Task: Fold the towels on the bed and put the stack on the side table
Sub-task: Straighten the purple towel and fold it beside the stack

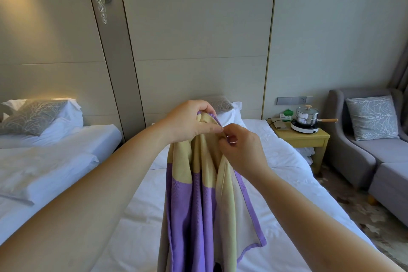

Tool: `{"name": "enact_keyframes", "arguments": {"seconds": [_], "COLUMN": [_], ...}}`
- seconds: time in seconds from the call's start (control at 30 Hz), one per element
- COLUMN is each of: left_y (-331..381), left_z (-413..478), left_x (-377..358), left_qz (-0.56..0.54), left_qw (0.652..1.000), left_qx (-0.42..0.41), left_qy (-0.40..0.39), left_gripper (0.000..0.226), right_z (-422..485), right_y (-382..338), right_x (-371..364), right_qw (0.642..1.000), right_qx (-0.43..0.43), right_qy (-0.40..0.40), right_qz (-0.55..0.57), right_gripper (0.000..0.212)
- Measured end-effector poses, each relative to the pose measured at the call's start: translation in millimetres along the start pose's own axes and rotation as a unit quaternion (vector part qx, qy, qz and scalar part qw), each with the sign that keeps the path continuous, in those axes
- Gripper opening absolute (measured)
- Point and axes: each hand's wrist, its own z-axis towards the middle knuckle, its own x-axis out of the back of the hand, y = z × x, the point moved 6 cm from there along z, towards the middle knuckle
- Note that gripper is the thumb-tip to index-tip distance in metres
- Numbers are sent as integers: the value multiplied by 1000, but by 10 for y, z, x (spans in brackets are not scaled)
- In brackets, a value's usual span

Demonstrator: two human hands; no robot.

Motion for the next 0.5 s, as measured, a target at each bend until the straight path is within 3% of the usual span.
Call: {"name": "enact_keyframes", "arguments": {"seconds": [0.2, 0.33, 0.5], "left_y": [-40, -38, -11], "left_z": [12, 16, -48], "left_x": [131, 258, 516], "left_qz": [63, 0, -79], "left_qw": [997, 997, 990], "left_qx": [-22, -25, -28], "left_qy": [28, 72, 115], "left_gripper": [12, 14, 9], "right_z": [-134, -229, -297], "right_y": [264, 411, 525], "right_x": [-142, -269, -339], "right_qw": [984, 970, 945], "right_qx": [-59, -93, -135], "right_qy": [-158, -214, -290], "right_qz": [61, 66, 69], "right_gripper": [26, 10, 19]}}
